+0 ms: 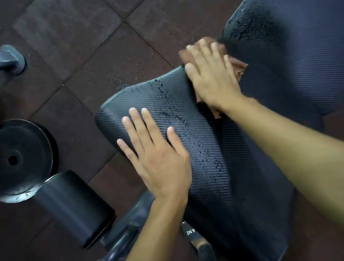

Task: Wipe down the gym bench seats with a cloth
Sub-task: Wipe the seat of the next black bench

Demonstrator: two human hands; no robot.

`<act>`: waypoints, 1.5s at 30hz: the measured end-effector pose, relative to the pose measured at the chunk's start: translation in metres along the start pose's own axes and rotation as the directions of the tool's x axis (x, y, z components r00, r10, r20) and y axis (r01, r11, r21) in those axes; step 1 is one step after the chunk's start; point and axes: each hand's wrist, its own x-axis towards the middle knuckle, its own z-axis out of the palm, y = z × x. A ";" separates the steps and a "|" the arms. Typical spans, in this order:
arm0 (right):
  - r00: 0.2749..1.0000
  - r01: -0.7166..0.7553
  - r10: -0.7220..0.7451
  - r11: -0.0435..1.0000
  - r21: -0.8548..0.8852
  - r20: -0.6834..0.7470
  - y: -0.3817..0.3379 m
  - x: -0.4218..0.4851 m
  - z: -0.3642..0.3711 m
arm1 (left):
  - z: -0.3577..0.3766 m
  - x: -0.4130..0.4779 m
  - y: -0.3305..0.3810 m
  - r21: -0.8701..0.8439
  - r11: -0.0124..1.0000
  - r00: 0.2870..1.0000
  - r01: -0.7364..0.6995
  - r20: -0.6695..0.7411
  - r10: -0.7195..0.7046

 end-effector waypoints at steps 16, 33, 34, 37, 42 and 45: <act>0.907 -0.418 0.420 0.908 0.034 -0.043 0.069 -0.144 0.000 | 0.024 0.069 0.093 0.169 0.967 0.952 -0.189 0.273 0.138; 0.914 -0.402 0.402 0.916 0.022 -0.053 0.071 -0.143 0.004 | -0.036 0.091 -0.027 0.091 0.835 0.811 -0.542 0.316 0.492; 0.915 -0.401 0.402 0.915 0.028 -0.040 0.071 -0.143 0.003 | -0.034 0.076 -0.024 0.112 0.808 0.793 -0.579 0.309 0.525; 0.918 -0.396 0.396 0.915 0.076 0.017 0.075 -0.140 -0.003 | -0.026 0.001 -0.009 0.098 0.715 0.711 -0.693 0.255 0.655; 0.955 -0.283 0.256 0.938 0.199 0.148 0.105 -0.142 -0.028 | -0.018 -0.136 0.029 -0.037 0.569 0.537 -0.822 0.287 0.793; 0.962 -0.210 0.172 0.962 0.174 0.212 0.120 -0.146 -0.033 | -0.011 -0.180 0.032 -0.091 0.381 0.345 -0.920 0.274 0.898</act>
